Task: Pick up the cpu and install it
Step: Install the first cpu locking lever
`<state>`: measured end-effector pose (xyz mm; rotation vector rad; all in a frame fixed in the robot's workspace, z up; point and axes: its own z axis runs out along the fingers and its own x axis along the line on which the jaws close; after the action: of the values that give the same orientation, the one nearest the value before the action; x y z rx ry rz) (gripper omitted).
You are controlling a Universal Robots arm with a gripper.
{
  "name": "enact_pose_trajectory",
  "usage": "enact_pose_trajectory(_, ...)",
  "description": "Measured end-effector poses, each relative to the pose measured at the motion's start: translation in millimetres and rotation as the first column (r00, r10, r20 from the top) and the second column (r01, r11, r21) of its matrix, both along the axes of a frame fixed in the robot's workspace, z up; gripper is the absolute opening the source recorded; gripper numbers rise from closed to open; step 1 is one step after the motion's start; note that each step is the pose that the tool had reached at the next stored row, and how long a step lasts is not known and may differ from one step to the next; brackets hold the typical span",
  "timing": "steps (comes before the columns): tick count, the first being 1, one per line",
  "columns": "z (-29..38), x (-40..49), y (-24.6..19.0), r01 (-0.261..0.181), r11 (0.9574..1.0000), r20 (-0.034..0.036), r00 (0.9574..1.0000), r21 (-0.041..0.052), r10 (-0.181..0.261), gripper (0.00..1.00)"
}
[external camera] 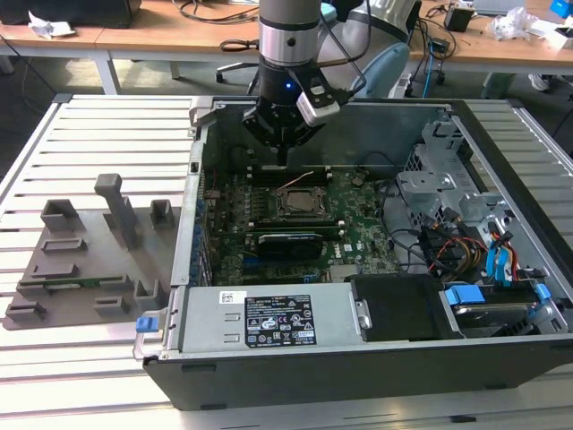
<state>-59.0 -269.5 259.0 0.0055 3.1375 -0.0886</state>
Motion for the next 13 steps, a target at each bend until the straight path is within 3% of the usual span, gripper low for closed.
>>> enact_pose_trajectory(3, -2.3, -0.1, -2.7, 0.0, 0.9999, 0.0001, 1.0, 0.0119, 0.0, 0.11)
enact_pose_trajectory(5, -3.0, -0.1, -7.4, 0.0, 0.9997, 0.0001, 1.0, 0.0239, 0.0, 0.11)
enact_pose_trajectory(8, -4.3, -0.2, -14.3, 0.0, 0.9987, 0.0001, 1.0, 0.0519, 0.0, 0.11)
enact_pose_trajectory(10, -7.9, 0.0, -17.7, 0.0, 0.9979, 0.0002, 1.0, 0.0655, 0.0, 0.11)
enact_pose_trajectory(13, -13.2, 2.7, -18.3, 0.0, 0.9976, 0.0, 1.0, 0.0696, 0.0, 0.11)
